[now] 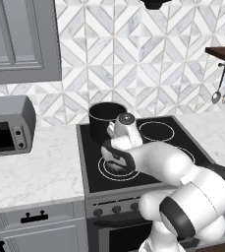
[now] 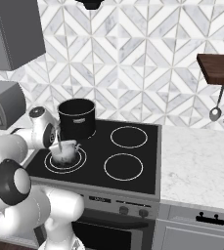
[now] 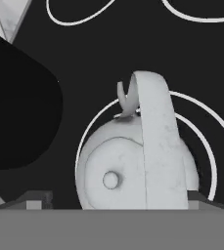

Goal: Pick the kettle from the counter and place it on a stove burner. Then turn the burner on.

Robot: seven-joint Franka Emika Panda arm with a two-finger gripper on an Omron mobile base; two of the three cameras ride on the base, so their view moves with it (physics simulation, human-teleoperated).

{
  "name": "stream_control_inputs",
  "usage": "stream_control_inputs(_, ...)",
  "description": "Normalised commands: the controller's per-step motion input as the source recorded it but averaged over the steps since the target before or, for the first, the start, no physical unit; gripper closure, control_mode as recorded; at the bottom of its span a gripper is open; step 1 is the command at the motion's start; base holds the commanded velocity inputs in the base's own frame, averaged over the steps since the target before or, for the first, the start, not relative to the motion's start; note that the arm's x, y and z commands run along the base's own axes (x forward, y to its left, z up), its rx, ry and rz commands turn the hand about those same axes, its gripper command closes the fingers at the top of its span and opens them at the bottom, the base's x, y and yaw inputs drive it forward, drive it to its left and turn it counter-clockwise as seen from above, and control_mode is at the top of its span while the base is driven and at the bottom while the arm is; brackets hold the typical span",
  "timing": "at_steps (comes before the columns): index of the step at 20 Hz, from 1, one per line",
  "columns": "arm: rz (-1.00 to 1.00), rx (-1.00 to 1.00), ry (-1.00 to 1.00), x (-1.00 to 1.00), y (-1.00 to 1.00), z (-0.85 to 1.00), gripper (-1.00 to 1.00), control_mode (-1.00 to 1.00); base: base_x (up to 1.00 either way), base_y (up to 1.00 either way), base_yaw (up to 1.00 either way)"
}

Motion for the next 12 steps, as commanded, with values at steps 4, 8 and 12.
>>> stream_control_inputs(4,0.0,0.0,0.0,-0.05,-0.17,-0.04,-1.0,-1.0,0.0,0.0,0.0)
stream_control_inputs(8,0.0,0.0,0.0,-0.15,-0.08,-0.06,-1.0,-1.0,0.0,0.0,0.0)
stream_control_inputs(12,0.0,0.0,0.0,-0.33,-0.01,0.0,-1.0,-1.0,0.0,0.0,0.0)
